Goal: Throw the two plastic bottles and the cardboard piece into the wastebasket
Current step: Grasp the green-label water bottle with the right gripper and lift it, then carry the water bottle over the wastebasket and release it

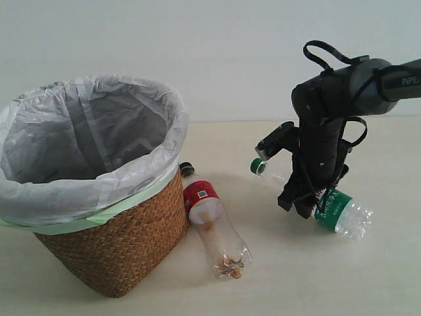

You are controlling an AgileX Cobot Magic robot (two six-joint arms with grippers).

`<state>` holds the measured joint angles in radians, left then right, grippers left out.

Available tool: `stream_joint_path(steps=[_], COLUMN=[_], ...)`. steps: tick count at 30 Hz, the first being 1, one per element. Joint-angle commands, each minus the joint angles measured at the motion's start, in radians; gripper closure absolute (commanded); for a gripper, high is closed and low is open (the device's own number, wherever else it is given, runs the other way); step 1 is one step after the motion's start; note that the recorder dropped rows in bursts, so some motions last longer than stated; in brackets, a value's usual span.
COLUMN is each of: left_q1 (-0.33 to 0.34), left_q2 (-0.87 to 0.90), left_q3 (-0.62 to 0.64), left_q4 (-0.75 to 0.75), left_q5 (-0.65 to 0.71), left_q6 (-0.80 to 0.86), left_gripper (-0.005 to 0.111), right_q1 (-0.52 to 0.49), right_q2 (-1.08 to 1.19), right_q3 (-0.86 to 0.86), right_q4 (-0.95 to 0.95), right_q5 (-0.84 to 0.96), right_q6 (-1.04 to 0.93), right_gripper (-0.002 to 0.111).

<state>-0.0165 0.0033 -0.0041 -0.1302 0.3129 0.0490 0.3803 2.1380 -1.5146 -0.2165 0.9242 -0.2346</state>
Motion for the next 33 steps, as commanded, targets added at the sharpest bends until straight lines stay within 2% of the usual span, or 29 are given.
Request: stream_joint_path(steps=[1, 4, 6, 9, 10, 15, 21, 26, 29, 33], left_q1=[0.001, 0.001, 0.001, 0.001, 0.001, 0.001, 0.001, 0.001, 0.001, 0.001], left_q2=[-0.003, -0.003, -0.003, -0.003, -0.003, -0.003, -0.003, -0.003, -0.003, -0.003], left_q3=[0.004, 0.004, 0.004, 0.004, 0.004, 0.004, 0.004, 0.004, 0.004, 0.004], left_q4=[0.003, 0.003, 0.003, 0.003, 0.003, 0.003, 0.003, 0.003, 0.003, 0.003], left_q5=[-0.003, -0.003, -0.003, -0.003, -0.003, -0.003, -0.003, -0.003, -0.003, -0.003], left_q6=[-0.005, -0.005, -0.005, -0.005, -0.005, -0.005, -0.005, -0.005, -0.005, -0.005], left_gripper=[0.103, 0.103, 0.103, 0.103, 0.103, 0.103, 0.103, 0.103, 0.103, 0.103], right_q1=[0.0, 0.0, 0.0, 0.0, 0.0, 0.0, -0.002, -0.003, -0.052, -0.176], right_q2=[-0.101, -0.307, -0.403, -0.604, -0.639, -0.763, -0.82, -0.822, -0.824, -0.828], right_q3=[0.041, 0.214, 0.309, 0.532, 0.571, 0.666, 0.668, 0.668, 0.668, 0.668], right_q4=[0.055, 0.128, 0.223, 0.385, 0.397, 0.387, 0.263, 0.17, 0.167, 0.172], right_q5=[0.035, -0.097, -0.17, -0.435, -0.463, -0.452, -0.428, -0.384, -0.367, -0.308], right_q6=[0.064, 0.132, 0.136, 0.172, 0.17, 0.179, 0.294, 0.318, 0.318, 0.25], right_gripper=[0.095, 0.105, 0.104, 0.104, 0.104, 0.104, 0.104, 0.104, 0.104, 0.104])
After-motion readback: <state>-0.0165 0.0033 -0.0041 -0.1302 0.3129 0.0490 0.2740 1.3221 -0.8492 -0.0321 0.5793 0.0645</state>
